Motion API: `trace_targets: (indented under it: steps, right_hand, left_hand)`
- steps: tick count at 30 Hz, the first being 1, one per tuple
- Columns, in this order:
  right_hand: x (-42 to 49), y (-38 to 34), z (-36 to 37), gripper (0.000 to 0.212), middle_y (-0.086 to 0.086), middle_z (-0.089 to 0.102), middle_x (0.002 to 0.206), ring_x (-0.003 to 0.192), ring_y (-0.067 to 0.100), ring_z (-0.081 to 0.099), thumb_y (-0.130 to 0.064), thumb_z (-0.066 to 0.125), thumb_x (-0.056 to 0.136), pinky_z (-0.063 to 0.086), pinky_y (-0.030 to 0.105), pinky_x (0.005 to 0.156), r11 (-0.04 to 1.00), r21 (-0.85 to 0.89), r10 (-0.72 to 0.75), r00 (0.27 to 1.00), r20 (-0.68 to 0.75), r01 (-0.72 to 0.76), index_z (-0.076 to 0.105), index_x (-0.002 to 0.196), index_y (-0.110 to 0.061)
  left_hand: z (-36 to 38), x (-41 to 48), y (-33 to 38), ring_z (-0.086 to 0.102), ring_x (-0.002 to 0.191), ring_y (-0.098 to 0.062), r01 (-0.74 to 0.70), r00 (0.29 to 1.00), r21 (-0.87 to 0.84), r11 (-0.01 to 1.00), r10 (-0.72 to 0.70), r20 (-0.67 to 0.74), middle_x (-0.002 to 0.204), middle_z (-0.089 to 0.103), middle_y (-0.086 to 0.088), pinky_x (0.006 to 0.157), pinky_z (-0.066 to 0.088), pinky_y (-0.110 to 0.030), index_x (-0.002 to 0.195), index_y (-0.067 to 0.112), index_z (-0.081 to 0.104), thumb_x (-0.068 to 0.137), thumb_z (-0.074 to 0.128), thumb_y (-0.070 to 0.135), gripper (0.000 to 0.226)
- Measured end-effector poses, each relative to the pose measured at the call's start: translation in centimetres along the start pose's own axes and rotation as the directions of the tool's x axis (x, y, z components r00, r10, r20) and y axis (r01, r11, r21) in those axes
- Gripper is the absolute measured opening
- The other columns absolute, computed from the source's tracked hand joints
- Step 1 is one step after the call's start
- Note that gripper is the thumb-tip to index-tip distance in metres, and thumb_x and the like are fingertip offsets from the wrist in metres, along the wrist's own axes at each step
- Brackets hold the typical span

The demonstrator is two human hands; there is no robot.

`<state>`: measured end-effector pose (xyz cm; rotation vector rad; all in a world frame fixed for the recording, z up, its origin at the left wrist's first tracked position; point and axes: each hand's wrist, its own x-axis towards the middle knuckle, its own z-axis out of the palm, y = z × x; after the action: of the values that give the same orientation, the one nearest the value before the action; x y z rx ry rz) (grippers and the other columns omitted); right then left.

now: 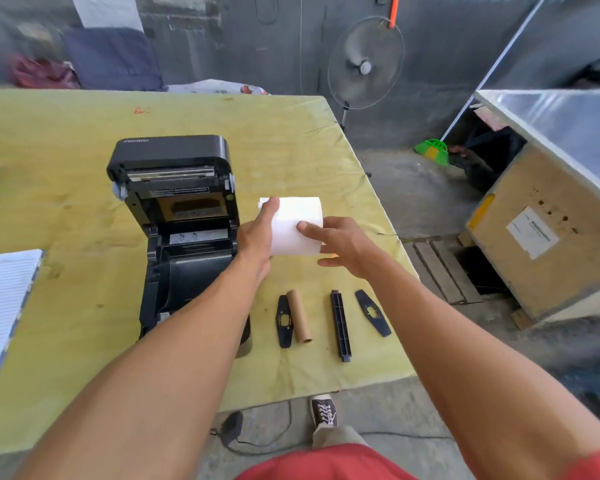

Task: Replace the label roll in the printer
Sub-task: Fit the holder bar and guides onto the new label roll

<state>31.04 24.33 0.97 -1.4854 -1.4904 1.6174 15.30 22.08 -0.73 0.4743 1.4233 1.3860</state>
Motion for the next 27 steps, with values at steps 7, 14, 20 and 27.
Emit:
trace_targets:
  steps: [7, 14, 20, 27]
  right_hand:
    - [-2.9, 1.2, 1.9, 0.037, 0.014, 0.067, 0.120, 0.111, 0.034, 0.063, -0.038, 0.065, 0.095, 0.056, 0.051, 0.092, 0.990, 0.135, -0.016, 0.993, -0.120, 0.032, 0.067, 0.105, -0.002]
    - [-3.6, 1.8, 1.2, 0.038, 0.010, 0.069, 0.111, 0.107, 0.034, 0.066, -0.043, 0.066, 0.093, 0.060, 0.052, 0.086, 0.983, 0.182, 0.036, 0.993, -0.114, -0.015, 0.068, 0.094, -0.005]
    - [-3.2, 0.9, -0.8, 0.065, 0.007, 0.072, 0.106, 0.097, 0.026, 0.071, -0.066, 0.057, 0.088, 0.064, 0.045, 0.077, 0.988, 0.143, 0.069, 0.996, -0.050, -0.061, 0.070, 0.108, -0.006]
    - [0.6, 4.2, -2.8, 0.032, 0.015, 0.062, 0.089, 0.068, 0.027, 0.062, -0.019, 0.055, 0.096, 0.060, 0.036, 0.060, 0.977, -0.020, 0.203, 0.946, -0.252, -0.214, 0.065, 0.111, 0.008]
  left_hand:
    - [-2.3, -2.5, -0.4, 0.066, 0.086, -0.026, 0.041, 0.992, 0.030, 0.999, -0.045, 0.117, 0.097, 0.071, -0.006, 0.070, 0.045, -0.033, 0.093, 0.021, 0.067, 0.081, 0.067, 0.052, 0.034]
    - [-2.2, -3.2, -1.4, 0.065, 0.084, -0.026, -0.052, 0.995, 0.145, 0.988, 0.039, 0.096, 0.094, 0.070, -0.008, 0.074, 0.044, -0.035, 0.084, 0.017, 0.070, 0.086, 0.067, 0.049, 0.033]
    - [-0.1, -2.8, -1.9, 0.069, 0.085, -0.032, -0.062, 0.993, 0.101, 0.993, 0.072, -0.099, 0.084, 0.068, -0.006, 0.072, 0.048, -0.035, 0.074, 0.018, 0.064, 0.074, 0.063, 0.063, 0.045]
    - [0.6, -1.1, -3.2, 0.068, 0.080, -0.025, 0.024, 0.994, 0.004, 1.000, -0.024, -0.110, 0.087, 0.068, -0.004, 0.072, 0.050, -0.034, 0.085, 0.017, 0.063, 0.086, 0.062, 0.051, 0.033]
